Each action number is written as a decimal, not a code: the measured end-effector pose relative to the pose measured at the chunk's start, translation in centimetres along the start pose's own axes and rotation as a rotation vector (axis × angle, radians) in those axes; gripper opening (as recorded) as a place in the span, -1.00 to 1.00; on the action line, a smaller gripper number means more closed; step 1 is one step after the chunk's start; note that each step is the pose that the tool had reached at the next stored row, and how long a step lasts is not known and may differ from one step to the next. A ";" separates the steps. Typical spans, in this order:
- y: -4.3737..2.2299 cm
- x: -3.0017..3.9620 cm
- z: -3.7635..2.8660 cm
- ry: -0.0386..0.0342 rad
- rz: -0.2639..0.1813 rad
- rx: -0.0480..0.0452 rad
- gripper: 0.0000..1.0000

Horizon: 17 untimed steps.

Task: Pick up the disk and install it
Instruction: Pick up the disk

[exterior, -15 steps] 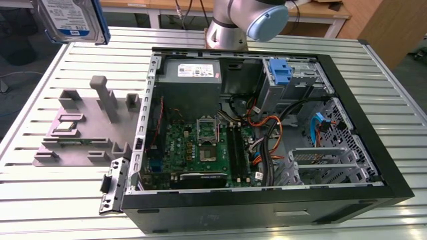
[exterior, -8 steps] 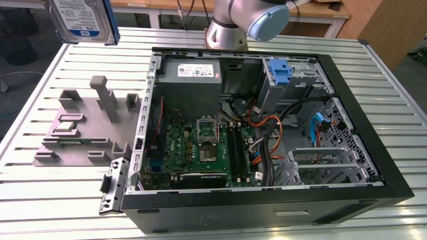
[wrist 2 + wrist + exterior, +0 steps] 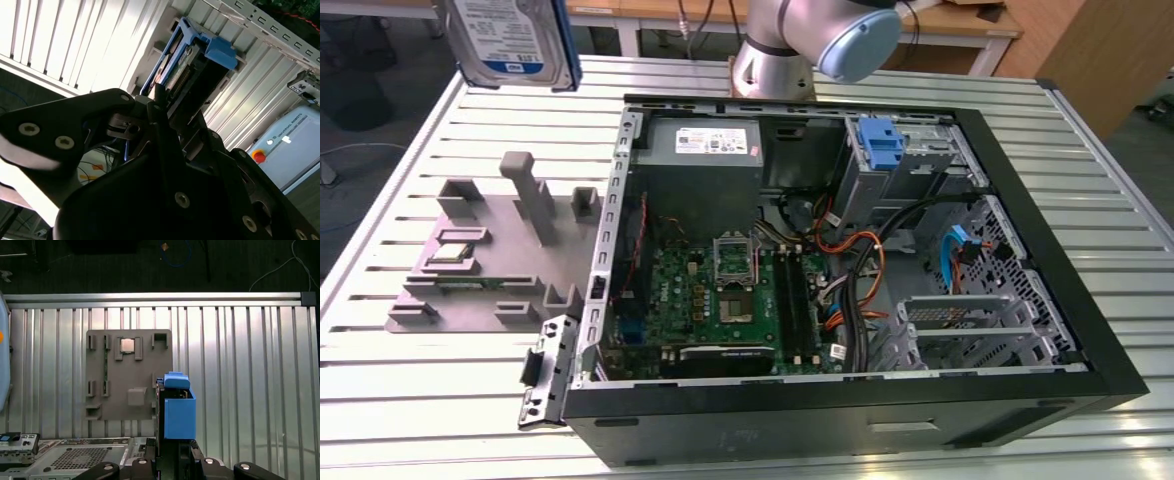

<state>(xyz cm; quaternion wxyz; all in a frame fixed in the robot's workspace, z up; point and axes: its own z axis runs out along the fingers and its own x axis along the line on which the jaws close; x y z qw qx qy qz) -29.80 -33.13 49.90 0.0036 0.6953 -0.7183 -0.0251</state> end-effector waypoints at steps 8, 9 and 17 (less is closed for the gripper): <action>-2.23 -0.07 -0.06 0.0000 0.000 0.0000 -0.30; -2.51 -0.08 -0.07 0.0000 0.000 0.0001 -0.30; -4.80 -0.16 -0.14 0.0000 0.000 0.0001 -0.30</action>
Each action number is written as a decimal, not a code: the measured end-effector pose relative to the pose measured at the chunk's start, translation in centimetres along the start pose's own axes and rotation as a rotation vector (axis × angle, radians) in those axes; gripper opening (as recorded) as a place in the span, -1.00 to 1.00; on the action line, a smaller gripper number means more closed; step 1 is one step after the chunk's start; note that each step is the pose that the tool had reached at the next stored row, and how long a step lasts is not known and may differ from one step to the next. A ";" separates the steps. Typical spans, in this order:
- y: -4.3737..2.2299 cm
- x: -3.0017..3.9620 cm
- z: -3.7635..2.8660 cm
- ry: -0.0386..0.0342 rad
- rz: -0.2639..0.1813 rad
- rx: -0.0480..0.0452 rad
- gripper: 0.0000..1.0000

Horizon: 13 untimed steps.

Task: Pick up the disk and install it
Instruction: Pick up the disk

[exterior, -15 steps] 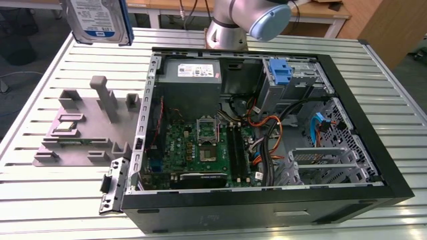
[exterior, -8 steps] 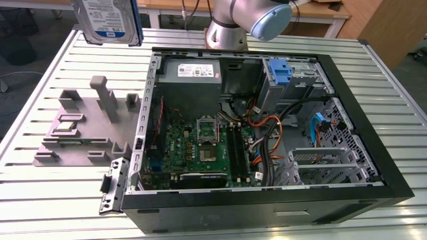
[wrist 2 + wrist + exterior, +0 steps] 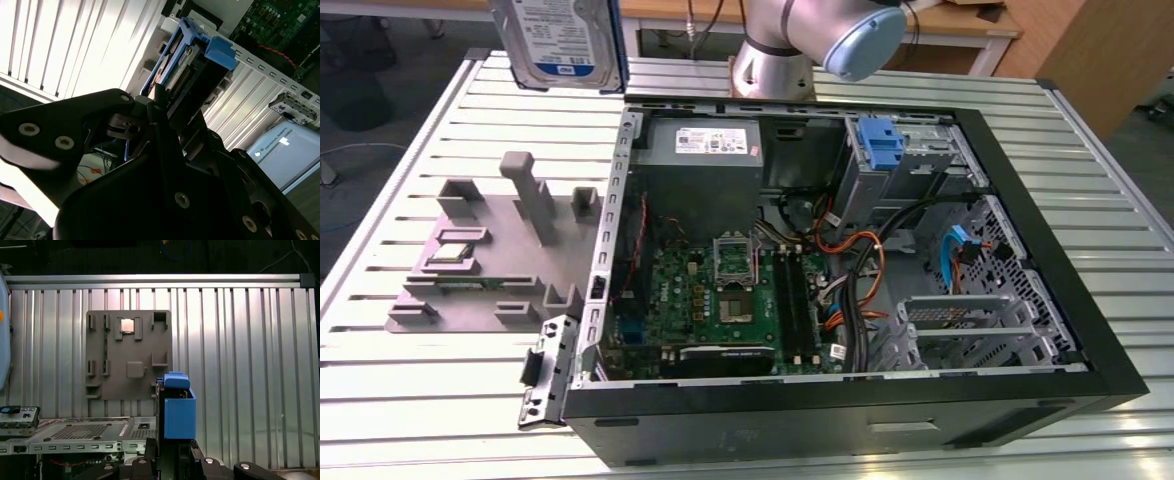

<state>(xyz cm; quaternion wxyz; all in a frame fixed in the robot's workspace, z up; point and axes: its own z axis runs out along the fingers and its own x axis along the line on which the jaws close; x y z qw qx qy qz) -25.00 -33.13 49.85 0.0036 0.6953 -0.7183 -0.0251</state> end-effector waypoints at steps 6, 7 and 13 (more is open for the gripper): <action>-1.73 -0.06 -0.04 0.0000 0.000 0.0000 -0.30; -2.04 -0.07 -0.05 0.0000 0.000 0.0000 -0.30; -3.90 -0.13 -0.09 0.0000 0.000 0.0000 -0.30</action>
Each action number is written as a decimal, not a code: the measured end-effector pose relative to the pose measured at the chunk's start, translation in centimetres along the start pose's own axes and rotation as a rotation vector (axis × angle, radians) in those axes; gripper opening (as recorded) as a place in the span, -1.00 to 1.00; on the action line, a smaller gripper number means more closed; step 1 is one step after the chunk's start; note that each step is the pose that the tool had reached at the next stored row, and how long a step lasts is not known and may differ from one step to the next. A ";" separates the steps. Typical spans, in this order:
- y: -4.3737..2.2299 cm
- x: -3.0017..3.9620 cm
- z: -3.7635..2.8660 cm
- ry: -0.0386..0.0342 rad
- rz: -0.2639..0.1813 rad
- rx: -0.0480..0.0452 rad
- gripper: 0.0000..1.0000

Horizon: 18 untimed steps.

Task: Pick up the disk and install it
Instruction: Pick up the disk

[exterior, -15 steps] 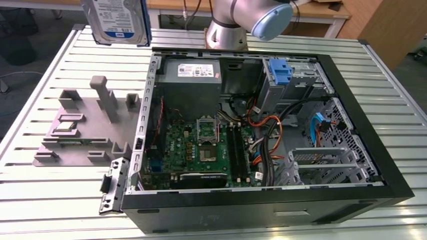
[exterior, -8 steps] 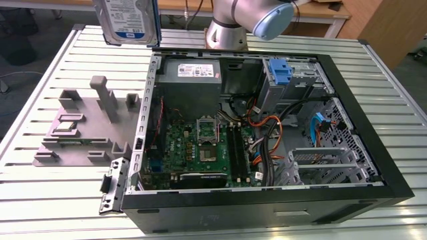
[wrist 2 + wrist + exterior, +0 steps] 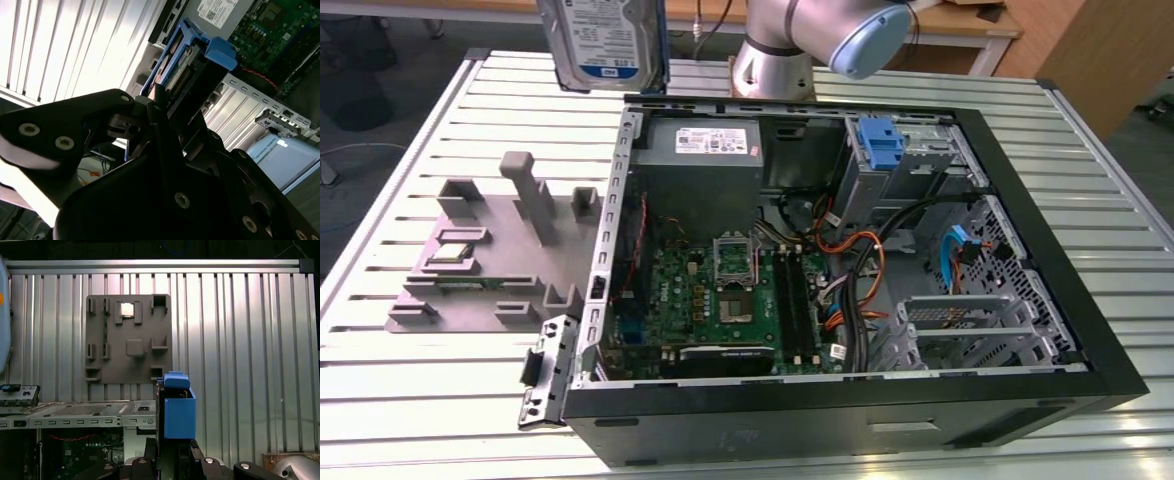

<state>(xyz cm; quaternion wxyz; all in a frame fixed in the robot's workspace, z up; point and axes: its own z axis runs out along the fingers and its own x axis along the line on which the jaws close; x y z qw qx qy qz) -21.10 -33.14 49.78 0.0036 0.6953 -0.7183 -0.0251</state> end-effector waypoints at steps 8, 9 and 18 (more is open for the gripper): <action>-2.41 -0.08 -0.05 0.0000 0.000 0.0000 -0.30; -2.69 -0.09 -0.05 0.0000 0.000 0.0000 -0.30; -4.29 0.04 0.00 0.0000 0.000 0.0000 -0.30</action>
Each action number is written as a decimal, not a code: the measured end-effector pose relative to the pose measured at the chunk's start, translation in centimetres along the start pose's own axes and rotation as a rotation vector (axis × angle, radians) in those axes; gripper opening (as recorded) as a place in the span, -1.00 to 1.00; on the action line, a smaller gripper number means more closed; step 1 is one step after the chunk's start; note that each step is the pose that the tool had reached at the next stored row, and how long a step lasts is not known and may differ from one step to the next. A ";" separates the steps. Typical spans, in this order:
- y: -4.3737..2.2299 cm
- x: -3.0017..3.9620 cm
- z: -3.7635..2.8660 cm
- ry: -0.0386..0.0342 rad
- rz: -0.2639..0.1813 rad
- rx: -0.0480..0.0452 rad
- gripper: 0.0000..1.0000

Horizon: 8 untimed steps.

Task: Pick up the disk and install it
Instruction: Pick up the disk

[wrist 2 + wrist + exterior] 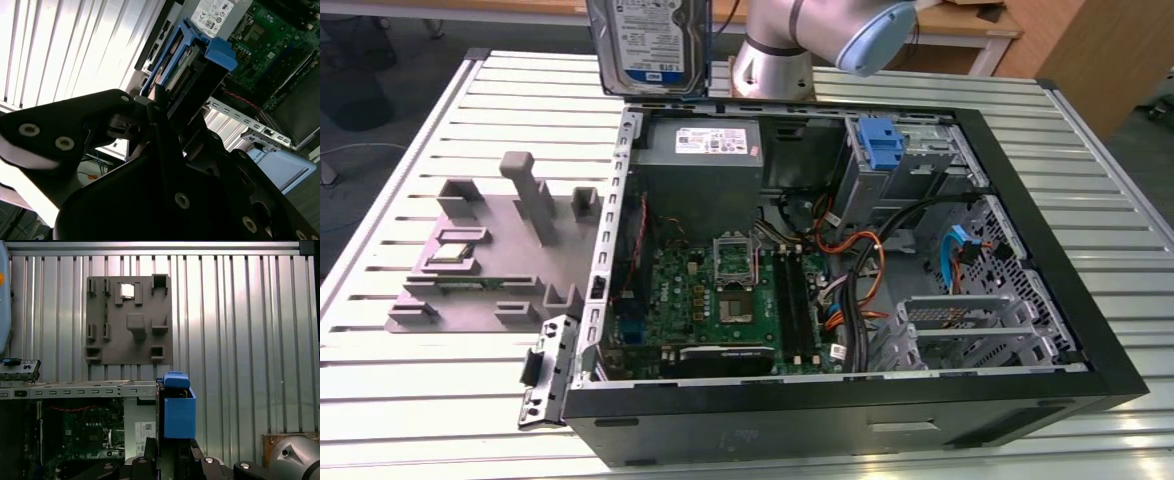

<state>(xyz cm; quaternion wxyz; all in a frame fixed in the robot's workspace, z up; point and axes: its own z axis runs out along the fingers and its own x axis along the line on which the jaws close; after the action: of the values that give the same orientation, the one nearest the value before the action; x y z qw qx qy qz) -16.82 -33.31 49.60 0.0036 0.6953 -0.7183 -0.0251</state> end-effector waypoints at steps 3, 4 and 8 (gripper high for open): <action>-0.06 0.33 0.03 0.0001 0.000 -0.0001 -0.30; -0.06 0.46 0.04 0.0000 0.000 -0.0001 -0.30; -0.09 1.03 0.07 0.0000 0.000 0.0000 -0.30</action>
<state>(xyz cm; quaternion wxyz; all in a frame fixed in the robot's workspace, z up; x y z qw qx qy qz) -16.77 -34.34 49.50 0.0036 0.6953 -0.7183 -0.0251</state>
